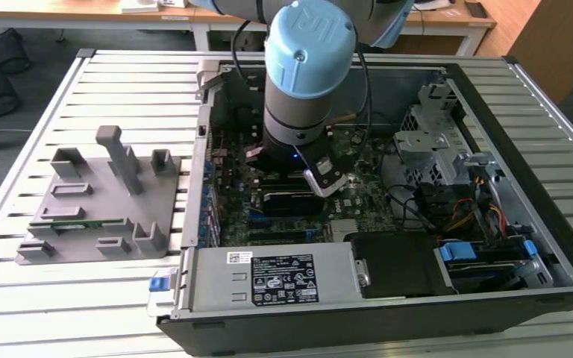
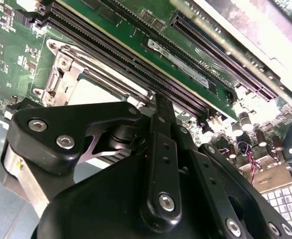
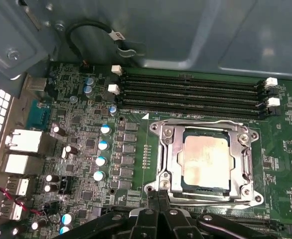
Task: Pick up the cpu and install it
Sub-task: 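Install the second cpu locking lever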
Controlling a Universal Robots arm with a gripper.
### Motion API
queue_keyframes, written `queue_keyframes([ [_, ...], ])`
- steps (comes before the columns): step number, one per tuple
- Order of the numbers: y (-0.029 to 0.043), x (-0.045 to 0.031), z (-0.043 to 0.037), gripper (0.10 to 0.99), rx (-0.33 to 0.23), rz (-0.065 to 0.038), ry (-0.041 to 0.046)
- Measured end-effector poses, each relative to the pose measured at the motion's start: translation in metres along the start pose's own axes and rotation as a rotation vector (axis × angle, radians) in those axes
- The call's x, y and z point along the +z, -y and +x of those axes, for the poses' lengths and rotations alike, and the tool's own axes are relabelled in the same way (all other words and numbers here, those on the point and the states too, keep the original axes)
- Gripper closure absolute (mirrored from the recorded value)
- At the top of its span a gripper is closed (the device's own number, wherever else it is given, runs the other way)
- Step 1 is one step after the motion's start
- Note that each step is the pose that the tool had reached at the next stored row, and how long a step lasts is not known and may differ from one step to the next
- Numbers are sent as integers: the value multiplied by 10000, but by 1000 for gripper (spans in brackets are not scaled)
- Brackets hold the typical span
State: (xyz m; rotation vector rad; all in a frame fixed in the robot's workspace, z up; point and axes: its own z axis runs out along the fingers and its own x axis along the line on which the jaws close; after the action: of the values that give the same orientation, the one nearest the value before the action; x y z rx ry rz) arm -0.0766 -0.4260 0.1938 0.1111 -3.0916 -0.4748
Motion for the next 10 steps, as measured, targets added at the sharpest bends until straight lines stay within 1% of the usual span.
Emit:
queue_keyframes([
  [6, 5, 15, 8, 980, -18, -146, 5],
  [10, 9, 30, 22, 980, -22, -213, 8],
])
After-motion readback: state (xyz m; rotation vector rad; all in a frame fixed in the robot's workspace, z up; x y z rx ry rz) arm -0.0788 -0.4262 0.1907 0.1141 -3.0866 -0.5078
